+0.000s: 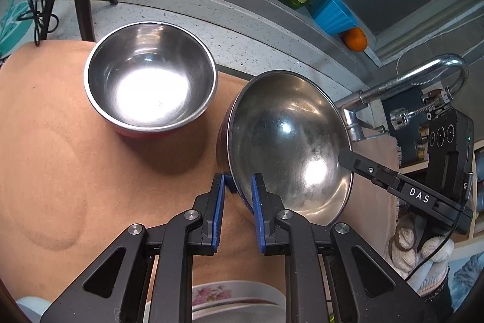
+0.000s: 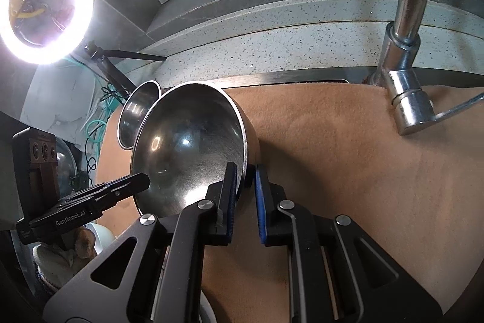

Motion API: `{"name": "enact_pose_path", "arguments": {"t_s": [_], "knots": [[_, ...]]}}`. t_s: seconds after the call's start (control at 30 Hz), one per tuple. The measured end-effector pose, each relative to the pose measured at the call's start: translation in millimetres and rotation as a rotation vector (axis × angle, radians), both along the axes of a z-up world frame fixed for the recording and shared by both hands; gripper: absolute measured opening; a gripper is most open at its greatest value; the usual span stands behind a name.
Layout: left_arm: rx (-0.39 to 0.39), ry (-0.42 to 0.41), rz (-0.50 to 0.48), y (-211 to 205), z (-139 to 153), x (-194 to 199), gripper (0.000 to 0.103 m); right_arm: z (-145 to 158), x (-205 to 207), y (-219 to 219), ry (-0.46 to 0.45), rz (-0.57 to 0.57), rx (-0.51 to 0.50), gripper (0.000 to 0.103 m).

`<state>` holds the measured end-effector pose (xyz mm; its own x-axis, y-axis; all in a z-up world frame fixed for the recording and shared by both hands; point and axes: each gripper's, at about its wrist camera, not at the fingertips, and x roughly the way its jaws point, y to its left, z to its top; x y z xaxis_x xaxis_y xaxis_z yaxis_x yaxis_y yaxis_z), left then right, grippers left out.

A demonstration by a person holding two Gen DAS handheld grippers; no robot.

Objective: Organize plates and bowls
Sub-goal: 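Carry the large steel bowl beside the plate stack and open both grippers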

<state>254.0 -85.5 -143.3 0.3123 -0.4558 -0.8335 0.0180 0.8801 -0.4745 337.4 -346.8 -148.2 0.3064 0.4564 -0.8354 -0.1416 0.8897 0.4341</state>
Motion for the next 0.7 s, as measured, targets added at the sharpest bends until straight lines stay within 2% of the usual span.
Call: {"name": "enact_pose_path", "arguments": {"t_s": [0.7], "knots": [[-0.042,-0.007,-0.182,-48.1,16.4,-58.5,0.016,9.4,-97.9,-56.4,-0.004,-0.109,-0.005,0.012]]}}
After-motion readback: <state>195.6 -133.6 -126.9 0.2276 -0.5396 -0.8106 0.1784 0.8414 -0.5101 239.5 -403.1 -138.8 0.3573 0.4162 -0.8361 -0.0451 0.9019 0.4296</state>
